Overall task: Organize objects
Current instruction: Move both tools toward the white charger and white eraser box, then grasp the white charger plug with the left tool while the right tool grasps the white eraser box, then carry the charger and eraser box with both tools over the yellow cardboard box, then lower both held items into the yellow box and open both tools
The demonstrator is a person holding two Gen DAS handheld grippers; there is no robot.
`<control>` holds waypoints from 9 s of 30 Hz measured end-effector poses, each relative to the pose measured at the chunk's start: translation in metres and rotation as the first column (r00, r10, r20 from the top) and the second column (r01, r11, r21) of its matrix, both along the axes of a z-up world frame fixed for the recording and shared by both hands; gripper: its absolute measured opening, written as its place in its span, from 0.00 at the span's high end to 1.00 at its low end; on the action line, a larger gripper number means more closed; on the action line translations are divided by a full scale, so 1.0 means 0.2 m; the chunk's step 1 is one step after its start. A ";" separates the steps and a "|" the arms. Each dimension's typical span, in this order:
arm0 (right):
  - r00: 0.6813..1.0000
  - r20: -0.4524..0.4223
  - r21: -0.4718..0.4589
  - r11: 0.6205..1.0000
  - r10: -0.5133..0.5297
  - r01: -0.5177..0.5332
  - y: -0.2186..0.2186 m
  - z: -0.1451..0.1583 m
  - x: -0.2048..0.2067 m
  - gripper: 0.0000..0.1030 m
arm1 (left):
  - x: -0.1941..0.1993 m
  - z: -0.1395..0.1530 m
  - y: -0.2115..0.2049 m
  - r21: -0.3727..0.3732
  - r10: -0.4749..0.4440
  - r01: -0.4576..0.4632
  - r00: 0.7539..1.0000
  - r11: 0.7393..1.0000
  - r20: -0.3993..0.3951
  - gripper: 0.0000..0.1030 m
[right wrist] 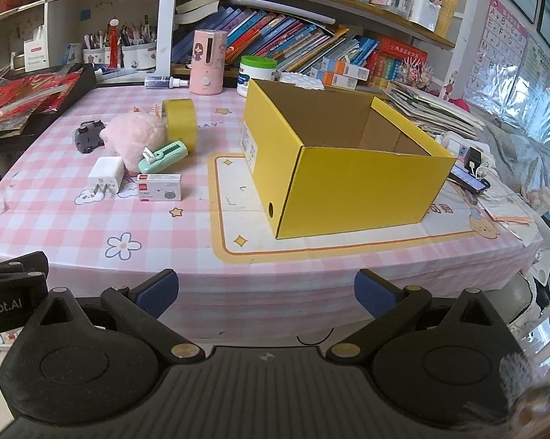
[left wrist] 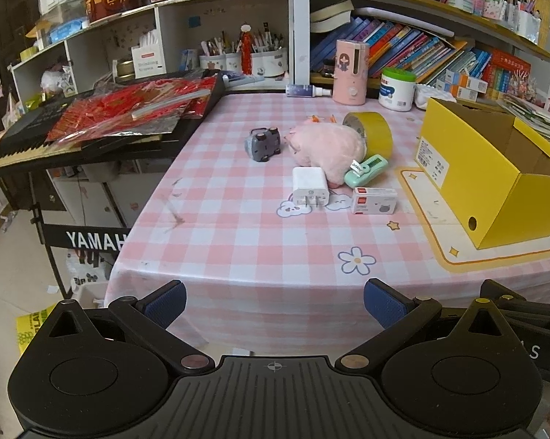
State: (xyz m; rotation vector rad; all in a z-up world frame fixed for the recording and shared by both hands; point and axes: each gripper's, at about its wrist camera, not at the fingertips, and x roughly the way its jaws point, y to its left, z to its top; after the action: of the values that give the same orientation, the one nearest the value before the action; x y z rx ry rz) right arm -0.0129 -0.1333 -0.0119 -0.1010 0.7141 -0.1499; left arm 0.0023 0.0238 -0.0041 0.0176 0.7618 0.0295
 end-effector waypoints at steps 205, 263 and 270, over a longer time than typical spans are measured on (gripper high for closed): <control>0.993 -0.026 0.050 0.992 0.116 -0.115 0.16 0.05 -0.11 0.49 | -0.11 0.01 -0.01 -0.020 -0.134 0.135 0.990 0.991 0.038 0.60; 0.984 0.141 0.033 0.993 0.111 -0.116 -1.12 0.26 0.69 0.49 | 0.68 0.25 -1.21 -0.030 -0.282 0.291 0.945 0.956 0.168 0.60; 0.964 -0.014 -0.023 0.964 0.266 -0.266 -1.16 0.11 1.00 0.49 | 0.89 0.11 -1.31 -0.029 -0.237 0.239 0.970 0.971 0.051 0.60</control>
State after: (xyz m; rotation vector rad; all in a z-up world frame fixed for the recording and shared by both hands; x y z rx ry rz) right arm 0.1881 -0.3652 0.0111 -0.2206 0.7027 0.0997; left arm 0.1798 -0.2391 0.0170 0.0750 0.7087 -0.2112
